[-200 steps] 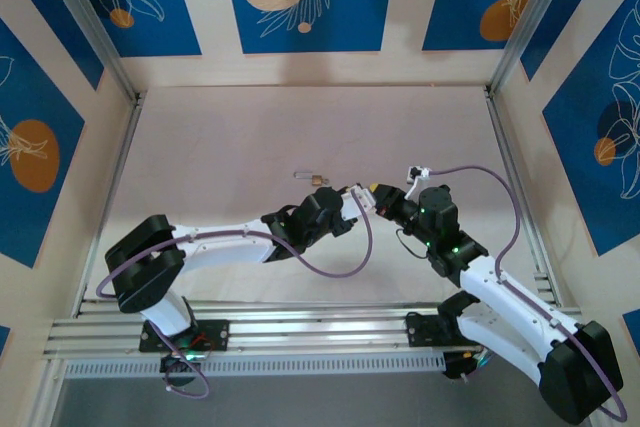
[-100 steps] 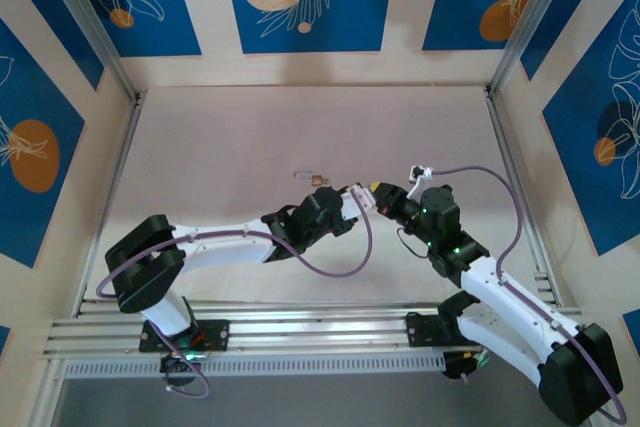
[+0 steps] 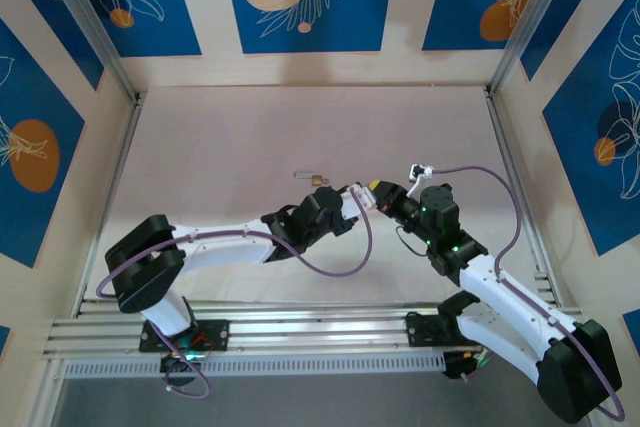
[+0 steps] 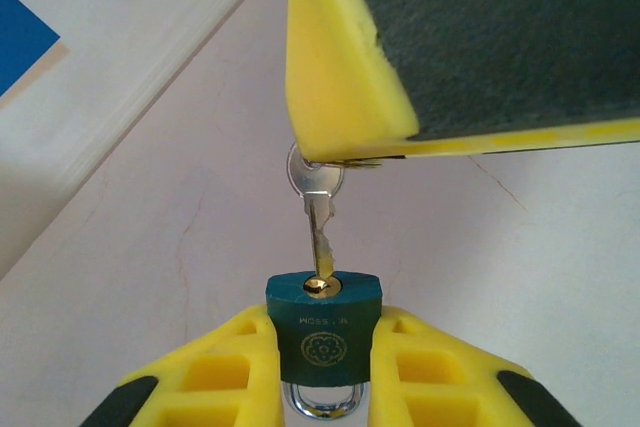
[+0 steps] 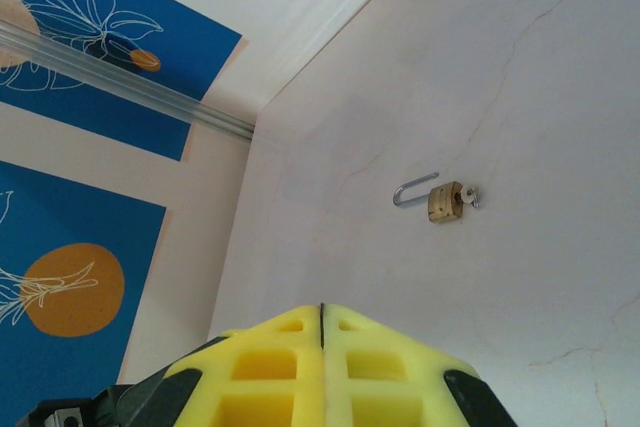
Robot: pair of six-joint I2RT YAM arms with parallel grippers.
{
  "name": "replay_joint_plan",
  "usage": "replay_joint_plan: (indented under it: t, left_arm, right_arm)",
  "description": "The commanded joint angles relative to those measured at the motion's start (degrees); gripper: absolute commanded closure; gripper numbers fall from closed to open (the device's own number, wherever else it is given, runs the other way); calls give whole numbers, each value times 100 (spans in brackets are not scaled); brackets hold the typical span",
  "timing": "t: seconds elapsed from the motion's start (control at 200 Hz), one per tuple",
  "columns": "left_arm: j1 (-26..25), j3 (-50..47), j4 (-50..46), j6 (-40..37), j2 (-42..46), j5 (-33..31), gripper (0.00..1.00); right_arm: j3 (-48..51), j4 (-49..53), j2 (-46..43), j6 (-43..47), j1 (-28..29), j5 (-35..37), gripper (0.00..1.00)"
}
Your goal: Unlock with the key
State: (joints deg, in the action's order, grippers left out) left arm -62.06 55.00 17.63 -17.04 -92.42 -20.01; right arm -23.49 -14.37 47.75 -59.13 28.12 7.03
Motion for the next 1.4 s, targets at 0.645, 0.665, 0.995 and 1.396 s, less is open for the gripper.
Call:
replay_joint_plan:
  t: [0.645,0.665,0.995,1.396]
  left_arm:
    - [-65,18,216,170,111,-6,81]
    - [-56,15,210,169,119,13,81]
    - [-43,72,127,292,188,233,81]
    - [70,54,-72,429,443,653,82]
  right_arm:
    - [265,-98,181,72,237,3,100]
    - [286,-107,186,85,246,1,100]
    - [297,-178,210,319,295,-136,100]
    - [452,-288,183,499,240,-373,100]
